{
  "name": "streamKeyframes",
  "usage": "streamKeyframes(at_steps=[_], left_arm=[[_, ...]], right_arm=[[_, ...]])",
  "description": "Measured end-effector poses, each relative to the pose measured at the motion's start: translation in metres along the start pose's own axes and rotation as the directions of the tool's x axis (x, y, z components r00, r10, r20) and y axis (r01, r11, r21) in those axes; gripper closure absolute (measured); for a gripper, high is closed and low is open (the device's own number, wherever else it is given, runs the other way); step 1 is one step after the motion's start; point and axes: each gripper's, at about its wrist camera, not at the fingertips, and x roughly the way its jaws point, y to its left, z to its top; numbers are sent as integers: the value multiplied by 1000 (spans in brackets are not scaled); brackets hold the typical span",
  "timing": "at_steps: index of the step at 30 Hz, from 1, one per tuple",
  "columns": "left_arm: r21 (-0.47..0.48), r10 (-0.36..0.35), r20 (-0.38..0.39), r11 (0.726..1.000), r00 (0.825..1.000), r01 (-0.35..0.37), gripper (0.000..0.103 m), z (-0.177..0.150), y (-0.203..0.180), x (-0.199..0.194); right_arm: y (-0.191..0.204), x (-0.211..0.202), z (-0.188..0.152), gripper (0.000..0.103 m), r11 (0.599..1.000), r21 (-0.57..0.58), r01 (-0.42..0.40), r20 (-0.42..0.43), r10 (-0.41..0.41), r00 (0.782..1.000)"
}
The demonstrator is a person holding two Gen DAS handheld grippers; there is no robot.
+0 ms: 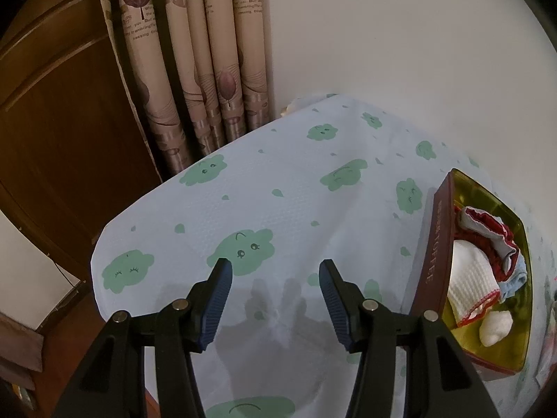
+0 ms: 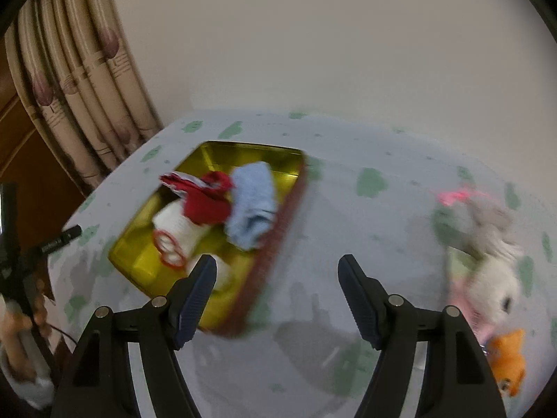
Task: Organize soft objects
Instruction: 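Move the right gripper over to the orange rubber duck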
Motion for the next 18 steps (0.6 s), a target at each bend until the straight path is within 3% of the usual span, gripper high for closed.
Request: streamKeyframes(at_steps=[8,12,18], left_arm=[[31,1,12,1000,1000,-2,50,-1,-8,-4],[49,-13,25,999,1000,12,50,-2,-14,-9],[147,-54,40,988,998,48,50,-8,-39,-18]], right_arm=[[-82,-49,-41,33,986,72,153,6,-153,988],[-134,-68,-67,29,956,146,253,-13,-254,967],[-182,-74,-102,28,931,195,309,-71,-301,951]])
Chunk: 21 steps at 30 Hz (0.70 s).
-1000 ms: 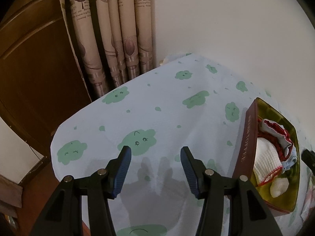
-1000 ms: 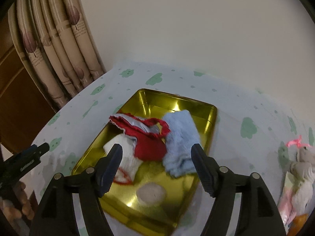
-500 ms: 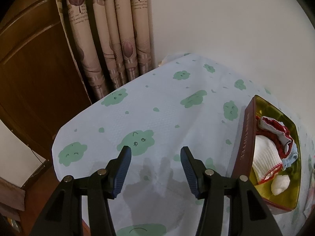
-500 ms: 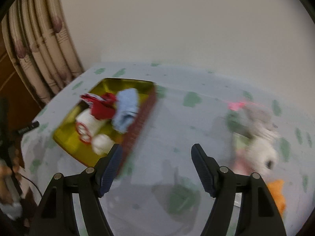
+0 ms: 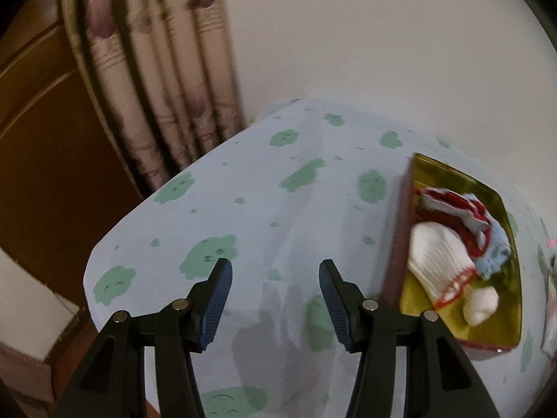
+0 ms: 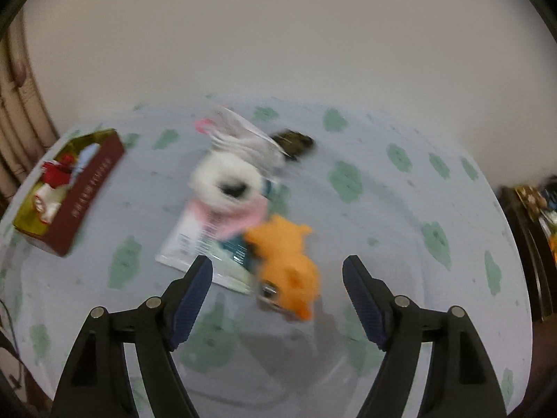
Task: Organize soft objects
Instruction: 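Move the right gripper over to the orange rubber duck, then grasp the orange rubber duck with the right gripper while the left gripper approaches the white fluffy sock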
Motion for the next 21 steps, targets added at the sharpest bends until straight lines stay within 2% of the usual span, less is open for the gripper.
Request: streamKeyframes(at_steps=[6,12,19,21], left_arm=[[143,-19,46,990,999,12,50,-6,-41,-20],[259,-110,18,961,994,102,50,-18,-86,-42],[343,-252,-49,905,967,253,50,-27,-148,-66],[371,-289,-80,879,954,298,50,-29,-170,-71]], right_arm=[[-10,13,-7,28,1000,10,-28,-13,28,1000],[-5,29,-4,28,999,-7,-43,-9,43,999],[-6,44,-4,29,1000,-15,-24,-4,24,1000],[-6,47,-5,36,999,-14,-32,-1,32,999]])
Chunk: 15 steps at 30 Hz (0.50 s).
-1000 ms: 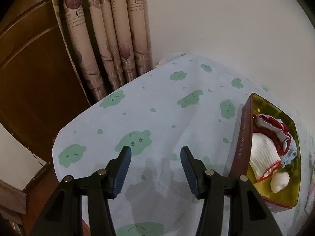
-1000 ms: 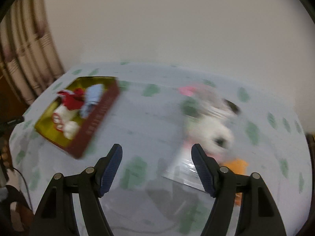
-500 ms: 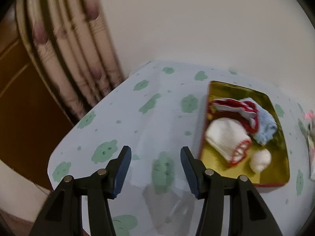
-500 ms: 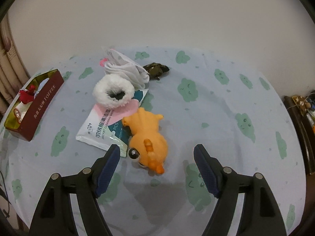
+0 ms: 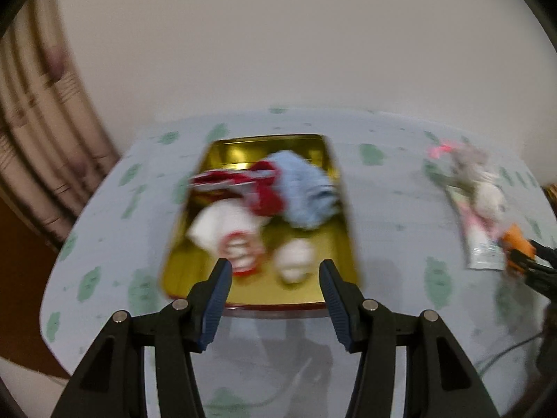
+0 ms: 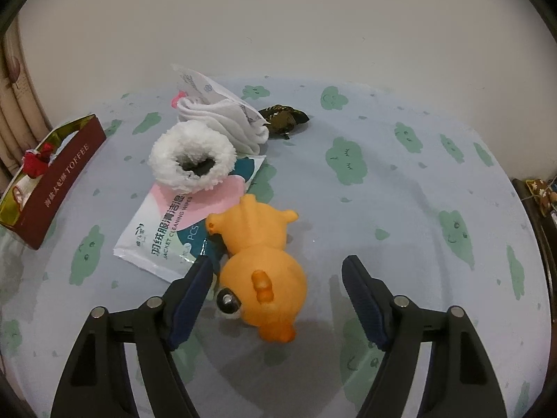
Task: Organize soft objects
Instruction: 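Grasp the orange rubber duck with the right gripper while the left gripper approaches the white fluffy sock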
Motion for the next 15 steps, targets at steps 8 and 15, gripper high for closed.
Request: streamKeyframes(at_steps=[8,15], left_arm=[[155,-129,-32,979,991,132,50,20,-89,5],[222,-320,-120,914,940,340,50,29,-164,28]], right_arm=[[0,2,-4,62,999,10,-32,17,32,999],[-18,-8,-10,62,999,46,27,19,-28,999]])
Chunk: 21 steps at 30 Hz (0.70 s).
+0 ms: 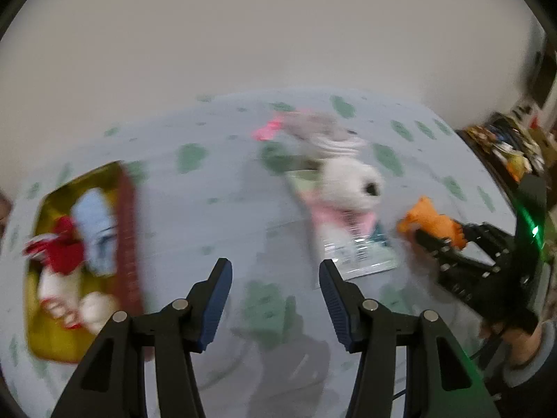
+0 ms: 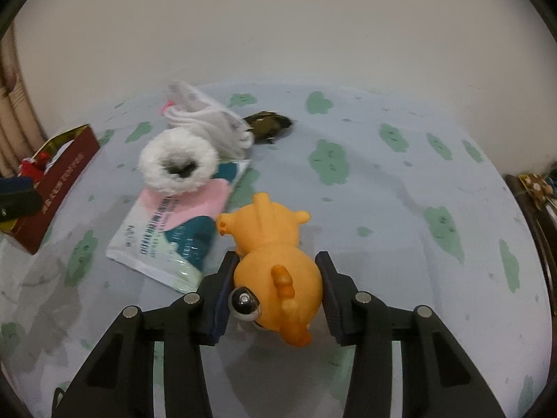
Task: Organize soft objects
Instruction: 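Grasp the orange rubber duck with the right gripper while the left gripper approaches the white fluffy sock, then grasp the white fluffy sock with the left gripper while the right gripper holds the duck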
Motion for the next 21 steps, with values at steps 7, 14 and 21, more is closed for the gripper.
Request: streamKeyframes(at_steps=[7,14,21], left_arm=[[46,-84,-40,995,996,86,50,32,-32,34],[34,-110,-80,993,991,113,50,57,-40,61],[45,-111,-106,992,988,116,50,66,-49,81]], right_arm=[[-12,5,-1,62,995,86,-48,-18,50,999],[-16,6,-1,61,990,120,-75,-19,78,997],[-20,8,-1,61,983,151,-102,-21,106,994]])
